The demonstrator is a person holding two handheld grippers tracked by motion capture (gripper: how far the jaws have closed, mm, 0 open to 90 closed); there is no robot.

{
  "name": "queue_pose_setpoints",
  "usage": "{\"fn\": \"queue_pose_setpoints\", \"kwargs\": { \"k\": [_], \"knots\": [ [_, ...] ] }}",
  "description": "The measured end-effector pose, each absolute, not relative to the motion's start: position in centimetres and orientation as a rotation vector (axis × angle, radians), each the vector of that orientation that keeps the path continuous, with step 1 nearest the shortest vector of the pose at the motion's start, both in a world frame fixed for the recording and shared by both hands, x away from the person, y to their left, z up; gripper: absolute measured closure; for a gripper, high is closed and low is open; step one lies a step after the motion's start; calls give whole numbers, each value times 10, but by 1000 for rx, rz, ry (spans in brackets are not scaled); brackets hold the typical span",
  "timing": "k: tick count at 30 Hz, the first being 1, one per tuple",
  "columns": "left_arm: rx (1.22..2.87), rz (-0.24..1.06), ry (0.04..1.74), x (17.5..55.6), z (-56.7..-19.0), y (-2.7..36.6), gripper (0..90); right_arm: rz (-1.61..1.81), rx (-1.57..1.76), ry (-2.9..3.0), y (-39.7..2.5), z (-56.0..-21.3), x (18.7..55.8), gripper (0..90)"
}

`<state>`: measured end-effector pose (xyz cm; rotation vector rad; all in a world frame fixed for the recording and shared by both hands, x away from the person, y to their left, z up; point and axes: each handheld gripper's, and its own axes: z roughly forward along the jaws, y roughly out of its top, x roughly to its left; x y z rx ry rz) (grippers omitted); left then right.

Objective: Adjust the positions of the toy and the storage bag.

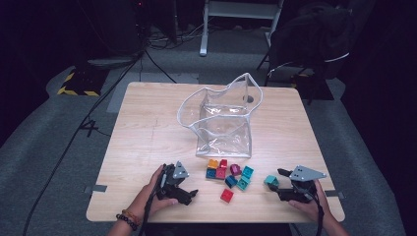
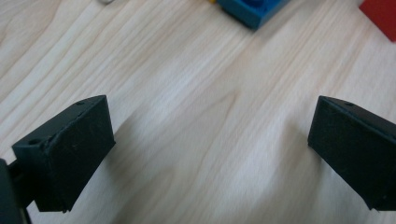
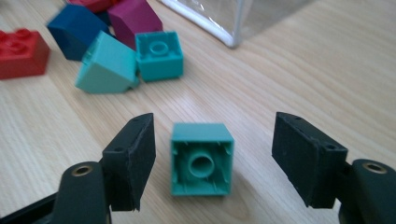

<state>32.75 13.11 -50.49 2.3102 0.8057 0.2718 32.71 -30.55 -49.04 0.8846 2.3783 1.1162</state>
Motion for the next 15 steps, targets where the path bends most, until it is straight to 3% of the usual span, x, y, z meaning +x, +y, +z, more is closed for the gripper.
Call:
{"fn": "queue_pose_setpoints", "kwargs": {
  "k": [10,14,15],
  "knots": [
    [2304,276,827,317,-505,157,5,1109,917,2438,-307,-503,334,413],
    [2300,283,844,315,-505,163,5,1117,921,2443,-308,-502,337,505],
    [2293,294,866,314,-505,166,5,1122,912,2446,-307,-502,338,565]
  ]
}}
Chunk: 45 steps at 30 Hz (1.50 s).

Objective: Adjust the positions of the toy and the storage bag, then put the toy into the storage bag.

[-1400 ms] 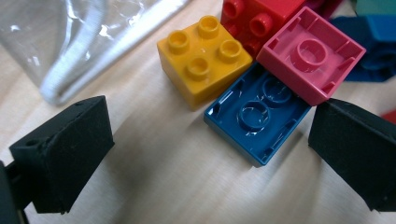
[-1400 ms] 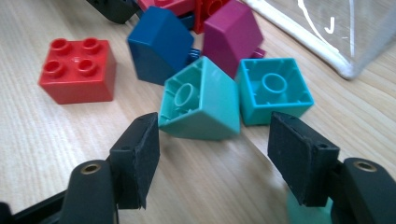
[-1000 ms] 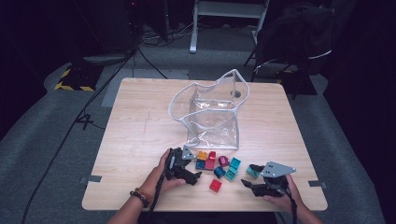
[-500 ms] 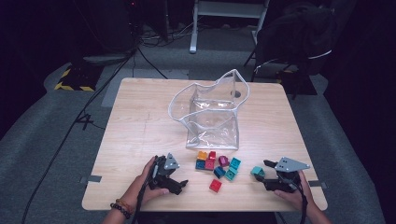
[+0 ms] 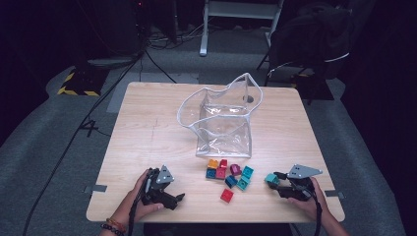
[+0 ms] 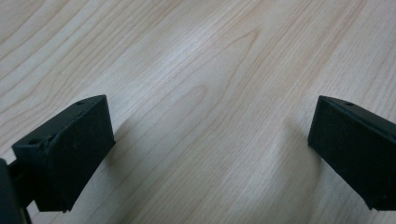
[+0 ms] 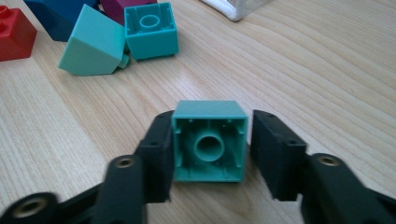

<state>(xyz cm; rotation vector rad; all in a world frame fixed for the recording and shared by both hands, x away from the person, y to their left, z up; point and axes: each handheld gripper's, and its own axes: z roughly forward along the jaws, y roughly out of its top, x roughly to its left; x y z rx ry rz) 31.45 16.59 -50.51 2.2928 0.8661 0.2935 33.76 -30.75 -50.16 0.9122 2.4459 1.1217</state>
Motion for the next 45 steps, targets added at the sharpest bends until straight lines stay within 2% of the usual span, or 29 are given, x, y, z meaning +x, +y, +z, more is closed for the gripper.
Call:
{"fn": "queue_pose_setpoints", "kwargs": {
  "k": [4,34,45],
  "knots": [
    [2281,304,895,313,-505,170,5,1119,890,2449,-308,-501,340,591],
    [2259,321,956,318,-505,179,3,1197,932,2334,-321,-483,353,592],
    [2256,328,962,319,-505,179,2,1238,915,2293,-319,-460,362,592]
  ]
}}
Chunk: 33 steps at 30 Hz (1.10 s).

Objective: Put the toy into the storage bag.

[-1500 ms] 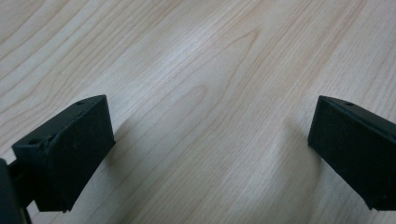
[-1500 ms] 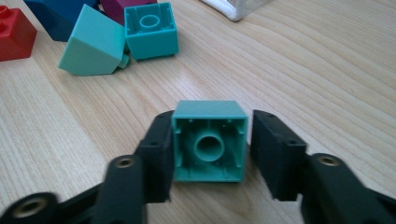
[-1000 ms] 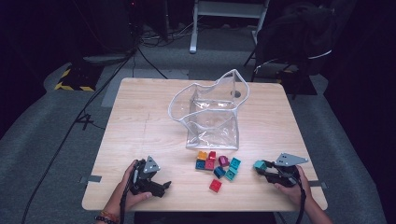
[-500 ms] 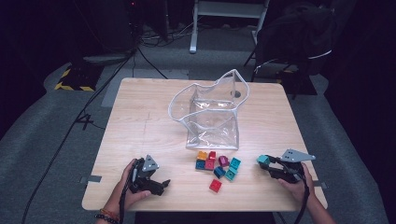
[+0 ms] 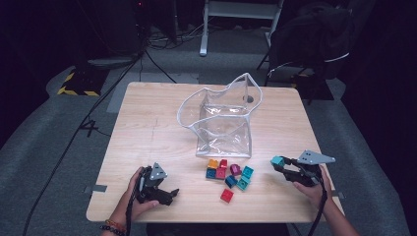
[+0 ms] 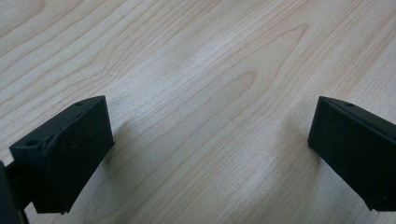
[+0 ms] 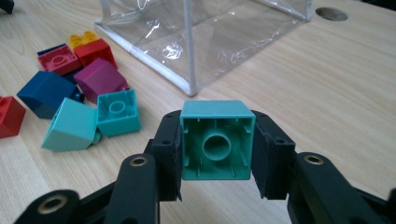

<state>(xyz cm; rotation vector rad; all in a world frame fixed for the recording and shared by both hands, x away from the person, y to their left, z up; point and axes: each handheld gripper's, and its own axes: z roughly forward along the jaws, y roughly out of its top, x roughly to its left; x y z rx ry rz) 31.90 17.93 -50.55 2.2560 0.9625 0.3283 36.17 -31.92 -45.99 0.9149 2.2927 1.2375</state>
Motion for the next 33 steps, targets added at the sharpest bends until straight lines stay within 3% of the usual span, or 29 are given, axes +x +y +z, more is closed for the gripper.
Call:
{"fn": "queue_pose_setpoints", "kwargs": {
  "k": [33],
  "knots": [
    [2254,328,965,319,-506,179,2,1328,737,2181,-292,-374,403,593]
  ]
}}
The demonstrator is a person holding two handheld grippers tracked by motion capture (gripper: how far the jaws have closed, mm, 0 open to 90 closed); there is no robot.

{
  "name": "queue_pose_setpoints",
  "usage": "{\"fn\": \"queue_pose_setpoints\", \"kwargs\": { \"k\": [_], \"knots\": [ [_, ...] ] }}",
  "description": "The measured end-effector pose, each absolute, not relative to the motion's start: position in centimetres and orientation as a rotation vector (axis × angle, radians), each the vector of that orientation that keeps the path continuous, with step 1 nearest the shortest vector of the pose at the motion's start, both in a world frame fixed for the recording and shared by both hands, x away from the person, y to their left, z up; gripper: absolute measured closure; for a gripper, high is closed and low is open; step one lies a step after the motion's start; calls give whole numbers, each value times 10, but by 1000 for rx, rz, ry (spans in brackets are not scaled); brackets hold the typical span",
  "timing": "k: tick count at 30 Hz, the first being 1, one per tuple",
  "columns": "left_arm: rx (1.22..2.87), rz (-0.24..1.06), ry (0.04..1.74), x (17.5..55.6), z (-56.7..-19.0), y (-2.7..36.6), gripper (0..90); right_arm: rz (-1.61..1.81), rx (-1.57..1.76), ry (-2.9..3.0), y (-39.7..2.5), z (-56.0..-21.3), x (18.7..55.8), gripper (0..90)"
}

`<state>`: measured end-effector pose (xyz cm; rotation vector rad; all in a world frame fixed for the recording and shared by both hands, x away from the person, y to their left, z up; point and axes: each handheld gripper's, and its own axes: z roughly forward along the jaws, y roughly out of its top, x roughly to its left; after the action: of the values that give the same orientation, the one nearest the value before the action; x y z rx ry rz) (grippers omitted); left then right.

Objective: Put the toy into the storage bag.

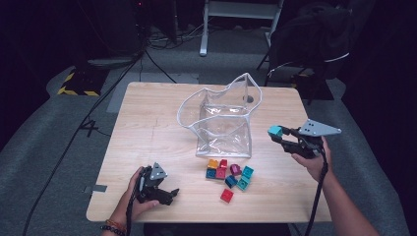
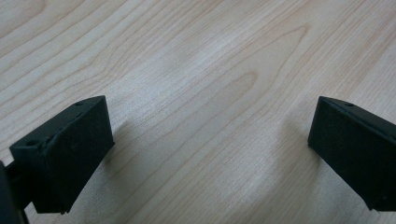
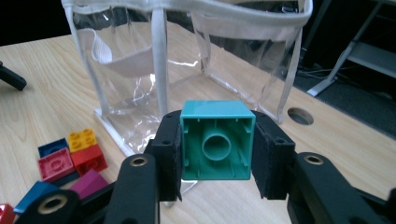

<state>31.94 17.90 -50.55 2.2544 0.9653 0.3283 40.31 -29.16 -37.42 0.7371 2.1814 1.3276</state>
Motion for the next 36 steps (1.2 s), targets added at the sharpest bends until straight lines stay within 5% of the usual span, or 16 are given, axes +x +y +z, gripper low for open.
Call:
{"fn": "queue_pose_setpoints", "kwargs": {
  "k": [36],
  "knots": [
    [2258,329,965,320,-505,179,2,1410,656,2078,-243,-297,439,592]
  ]
}}
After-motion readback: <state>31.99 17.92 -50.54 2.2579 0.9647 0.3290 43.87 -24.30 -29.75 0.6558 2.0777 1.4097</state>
